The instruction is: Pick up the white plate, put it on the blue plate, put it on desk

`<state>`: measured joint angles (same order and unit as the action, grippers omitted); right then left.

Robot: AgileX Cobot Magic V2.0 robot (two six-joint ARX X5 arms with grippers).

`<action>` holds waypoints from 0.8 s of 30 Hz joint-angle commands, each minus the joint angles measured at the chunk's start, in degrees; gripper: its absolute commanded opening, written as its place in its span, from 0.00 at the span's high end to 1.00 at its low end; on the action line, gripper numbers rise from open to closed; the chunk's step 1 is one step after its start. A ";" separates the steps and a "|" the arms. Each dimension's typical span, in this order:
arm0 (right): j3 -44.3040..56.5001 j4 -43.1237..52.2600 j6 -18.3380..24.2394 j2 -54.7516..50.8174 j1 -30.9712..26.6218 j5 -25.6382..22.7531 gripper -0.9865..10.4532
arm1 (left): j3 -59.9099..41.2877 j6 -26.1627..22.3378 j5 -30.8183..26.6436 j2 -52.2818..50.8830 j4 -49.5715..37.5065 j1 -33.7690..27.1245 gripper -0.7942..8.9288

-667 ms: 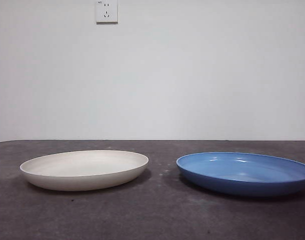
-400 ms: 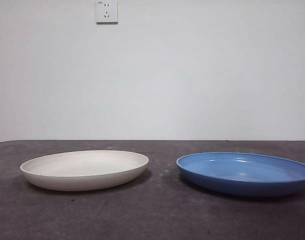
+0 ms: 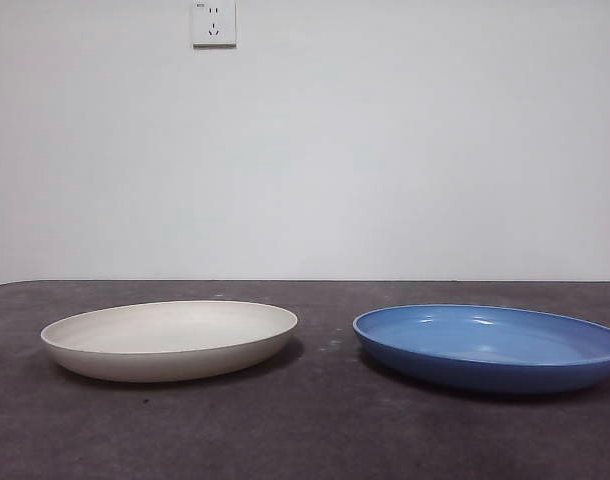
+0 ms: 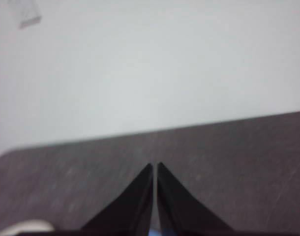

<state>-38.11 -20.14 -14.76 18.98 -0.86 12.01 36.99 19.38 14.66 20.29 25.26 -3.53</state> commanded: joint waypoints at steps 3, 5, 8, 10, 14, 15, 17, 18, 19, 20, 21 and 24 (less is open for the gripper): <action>-10.25 -12.39 8.20 8.28 -0.02 5.09 0.91 | 7.58 -6.93 4.44 6.73 6.84 -0.15 0.91; -13.84 -17.40 10.54 11.63 -0.02 7.93 0.91 | 10.64 -9.84 7.10 9.81 10.58 -0.15 0.91; -17.81 -23.28 13.00 16.06 -0.02 12.46 0.91 | 14.51 -12.57 11.45 14.03 15.37 0.09 0.91; -19.41 -26.21 14.27 18.38 -0.02 14.73 0.91 | 16.22 -13.66 15.12 16.26 17.38 0.66 0.91; -21.27 -31.95 17.07 22.25 0.33 19.52 0.91 | 17.70 -15.85 20.50 19.43 21.14 2.25 0.91; -21.29 -33.11 17.57 23.04 0.66 20.50 0.91 | 17.77 -16.41 21.05 20.06 22.43 2.73 0.91; -21.27 -35.69 18.80 24.33 1.57 21.18 0.91 | 17.79 -18.23 21.44 21.03 25.49 3.63 0.91; -21.27 -37.09 19.56 24.98 2.14 21.09 0.91 | 17.79 -19.52 21.42 21.51 27.41 4.11 0.91; -21.27 -38.29 20.28 25.51 2.69 21.09 0.91 | 17.79 -20.79 21.42 21.99 29.14 4.61 0.91; -21.27 -39.21 20.81 25.97 3.26 21.07 0.91 | 17.79 -21.64 21.42 22.25 30.23 4.96 0.91; -21.27 -39.93 21.18 26.34 3.82 21.07 0.91 | 17.79 -22.18 21.42 22.49 30.99 5.38 0.91; -21.27 -40.98 21.29 27.04 5.60 21.07 0.91 | 17.79 -22.36 21.42 22.67 30.71 6.19 0.91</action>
<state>-58.35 -61.25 5.19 45.54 4.38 32.82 53.54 -1.13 35.79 42.68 56.71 2.52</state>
